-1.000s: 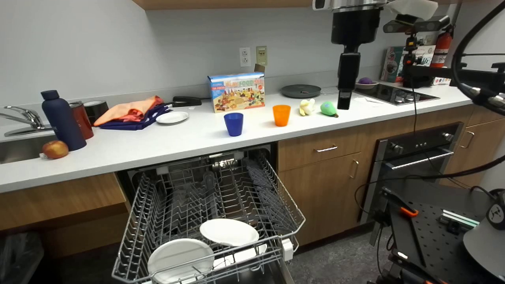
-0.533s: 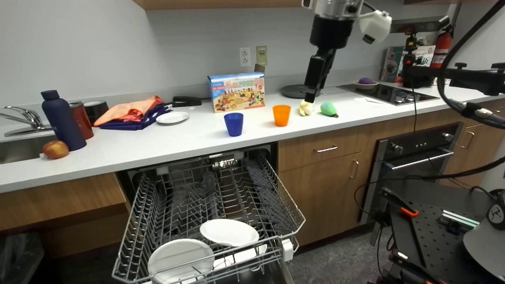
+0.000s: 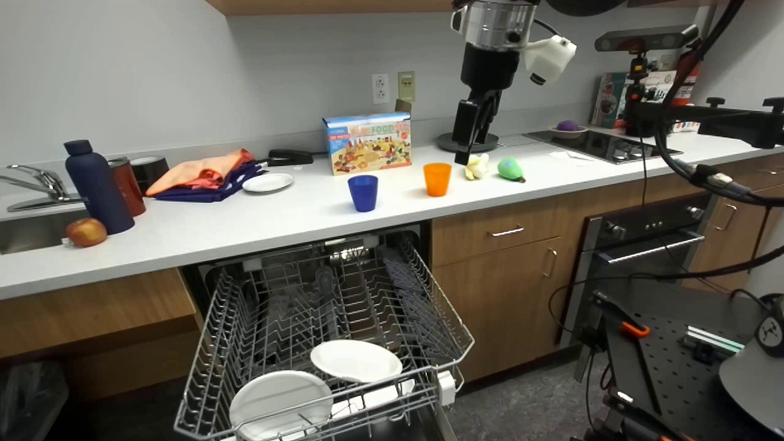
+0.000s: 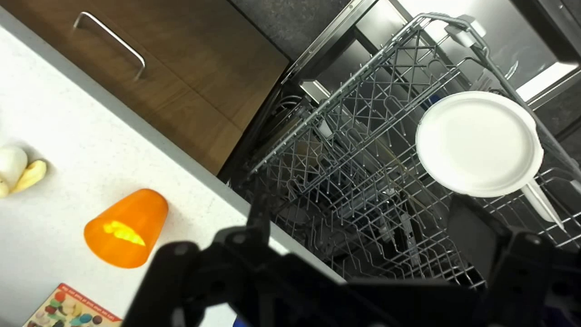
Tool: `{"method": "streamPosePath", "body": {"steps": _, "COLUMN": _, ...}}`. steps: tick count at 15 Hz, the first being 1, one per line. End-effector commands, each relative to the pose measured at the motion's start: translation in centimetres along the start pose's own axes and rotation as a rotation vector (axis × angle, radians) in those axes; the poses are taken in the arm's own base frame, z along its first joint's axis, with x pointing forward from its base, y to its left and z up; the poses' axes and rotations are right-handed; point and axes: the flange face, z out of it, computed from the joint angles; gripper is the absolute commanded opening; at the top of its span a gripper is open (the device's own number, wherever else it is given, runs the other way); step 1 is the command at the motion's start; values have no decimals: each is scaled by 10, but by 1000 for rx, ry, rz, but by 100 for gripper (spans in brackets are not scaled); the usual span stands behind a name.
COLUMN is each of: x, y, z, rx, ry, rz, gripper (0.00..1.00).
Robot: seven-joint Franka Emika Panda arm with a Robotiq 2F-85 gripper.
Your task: Put the cup in the dishwasher
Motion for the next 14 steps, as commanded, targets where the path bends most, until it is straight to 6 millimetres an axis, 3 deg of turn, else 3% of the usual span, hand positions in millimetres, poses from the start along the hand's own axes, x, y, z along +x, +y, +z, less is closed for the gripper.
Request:
{"method": "streamPosePath", "body": {"steps": 1, "x": 1, "y": -4, "z": 1, "rx": -19, "ry": -7, "rz": -43, "gripper": 100}}
{"method": "streamPosePath", "body": {"steps": 7, "x": 42, "y": 10, "z": 17, "rx": -63, "ry": -12, "rz": -40, "gripper": 100}}
{"method": "streamPosePath", "body": {"steps": 9, "x": 65, "y": 35, "z": 27, "rx": -82, "ry": 0, "rz": -52, "gripper": 100}}
{"method": "streamPosePath", "body": {"steps": 14, "x": 124, "y": 67, "z": 48, "rx": -94, "ry": 63, "rz": -39, "gripper": 100}}
